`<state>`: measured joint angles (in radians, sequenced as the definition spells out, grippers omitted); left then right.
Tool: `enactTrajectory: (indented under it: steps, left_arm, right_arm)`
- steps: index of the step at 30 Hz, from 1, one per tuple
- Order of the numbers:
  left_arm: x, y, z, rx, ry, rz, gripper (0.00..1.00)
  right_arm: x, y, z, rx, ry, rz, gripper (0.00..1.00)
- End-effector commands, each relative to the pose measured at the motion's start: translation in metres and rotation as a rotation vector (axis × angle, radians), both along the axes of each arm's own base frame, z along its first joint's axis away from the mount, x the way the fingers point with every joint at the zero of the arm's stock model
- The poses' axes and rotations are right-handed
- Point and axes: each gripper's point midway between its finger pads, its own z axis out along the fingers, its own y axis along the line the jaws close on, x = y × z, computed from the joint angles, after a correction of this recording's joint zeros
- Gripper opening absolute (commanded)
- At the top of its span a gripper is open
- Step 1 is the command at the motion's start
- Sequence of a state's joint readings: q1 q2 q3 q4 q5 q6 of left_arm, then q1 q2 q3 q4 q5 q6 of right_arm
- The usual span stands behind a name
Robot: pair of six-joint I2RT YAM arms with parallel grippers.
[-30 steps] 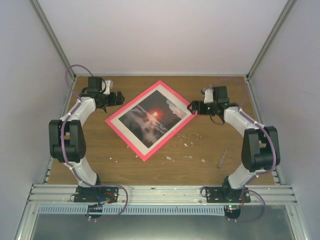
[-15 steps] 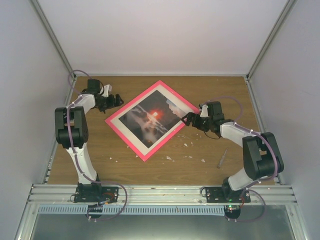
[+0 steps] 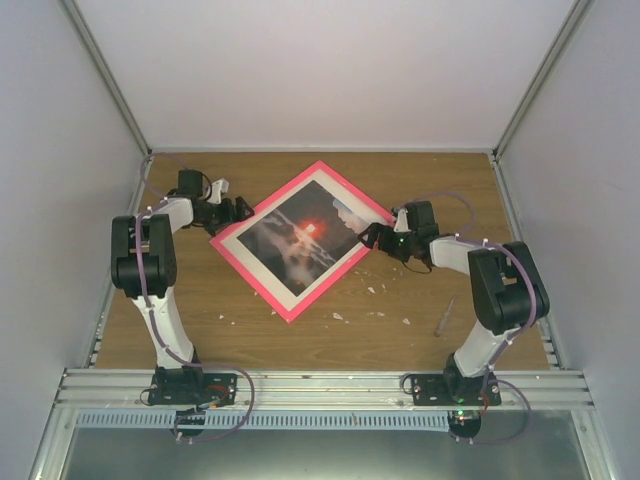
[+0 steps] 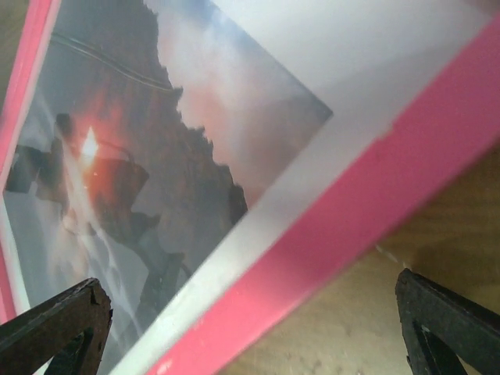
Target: Take the photo out of the frame
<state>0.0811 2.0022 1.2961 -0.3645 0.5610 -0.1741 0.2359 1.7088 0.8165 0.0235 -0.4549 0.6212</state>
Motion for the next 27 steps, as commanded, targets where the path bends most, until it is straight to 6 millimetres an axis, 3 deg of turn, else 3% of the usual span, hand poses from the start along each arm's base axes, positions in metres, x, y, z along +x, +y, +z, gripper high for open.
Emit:
enactTrajectory:
  steps: [1,8,15,21,27]
  left_arm:
    - [-0.022,-0.019,-0.01,-0.042,0.056,-0.027,0.99]
    - [-0.059,-0.047,-0.001,-0.2,0.054,-0.043,0.99]
    - [-0.108,-0.078,0.002,-0.215,0.066,-0.087,0.99]
    - [-0.133,-0.093,0.013,-0.19,0.043,-0.124,0.99]
    - [-0.151,-0.118,0.014,-0.169,0.038,-0.179,0.99]
  right_arm:
    - [0.017,0.01,0.002,-0.001,-0.025,0.033,1.0]
    - [0.046,0.015,0.006,-0.046,-0.039,0.069,1.0]
    - [0.077,0.021,0.008,-0.086,-0.066,0.134,1.0]
    - [0.107,0.024,0.018,-0.125,-0.121,0.179,1.0]
    - [0.12,0.031,0.014,-0.136,-0.132,0.24,1.0]
